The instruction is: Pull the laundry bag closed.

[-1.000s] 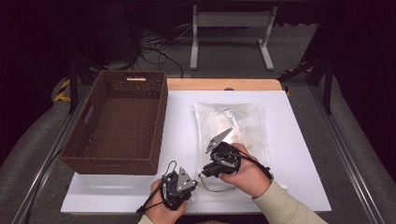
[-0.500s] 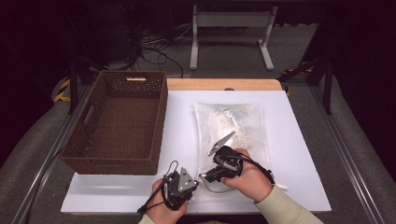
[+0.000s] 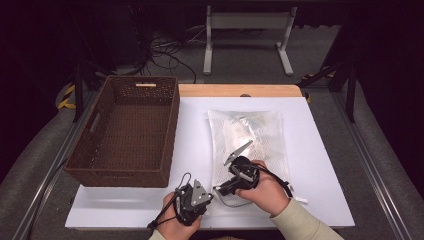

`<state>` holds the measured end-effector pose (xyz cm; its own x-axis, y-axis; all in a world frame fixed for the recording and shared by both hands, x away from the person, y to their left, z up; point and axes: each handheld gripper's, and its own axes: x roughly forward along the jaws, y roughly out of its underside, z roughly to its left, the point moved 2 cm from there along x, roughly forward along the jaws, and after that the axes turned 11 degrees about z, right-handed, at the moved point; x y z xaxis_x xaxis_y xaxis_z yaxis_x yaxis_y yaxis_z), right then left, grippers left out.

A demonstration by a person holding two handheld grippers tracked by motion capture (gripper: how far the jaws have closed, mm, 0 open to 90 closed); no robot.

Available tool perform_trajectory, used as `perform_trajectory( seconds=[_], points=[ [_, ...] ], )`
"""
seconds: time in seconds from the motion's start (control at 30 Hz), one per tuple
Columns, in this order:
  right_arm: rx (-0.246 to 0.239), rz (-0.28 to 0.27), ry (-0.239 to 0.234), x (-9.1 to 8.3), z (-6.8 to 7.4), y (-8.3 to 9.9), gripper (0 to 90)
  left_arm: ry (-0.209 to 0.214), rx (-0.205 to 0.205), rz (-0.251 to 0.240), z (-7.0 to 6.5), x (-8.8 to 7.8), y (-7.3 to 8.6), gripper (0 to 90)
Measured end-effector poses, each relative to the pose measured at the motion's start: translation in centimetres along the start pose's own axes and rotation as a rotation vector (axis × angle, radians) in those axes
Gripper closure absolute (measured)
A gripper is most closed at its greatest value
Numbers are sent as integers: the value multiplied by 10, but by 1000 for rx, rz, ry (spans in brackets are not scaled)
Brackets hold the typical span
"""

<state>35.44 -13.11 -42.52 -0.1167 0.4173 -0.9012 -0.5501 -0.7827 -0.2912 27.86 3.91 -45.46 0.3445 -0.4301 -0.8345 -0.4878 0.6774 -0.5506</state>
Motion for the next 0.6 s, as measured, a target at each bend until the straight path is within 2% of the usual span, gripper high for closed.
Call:
perform_trajectory(
  seconds=[0.3,0.6],
  points=[
    [-8,-43,-6,-2,3,-3,806,5,2,5,0,1,0,893],
    [-32,-47,12,-1,4,-4,858,6,4,6,0,1,0,892]
  ],
)
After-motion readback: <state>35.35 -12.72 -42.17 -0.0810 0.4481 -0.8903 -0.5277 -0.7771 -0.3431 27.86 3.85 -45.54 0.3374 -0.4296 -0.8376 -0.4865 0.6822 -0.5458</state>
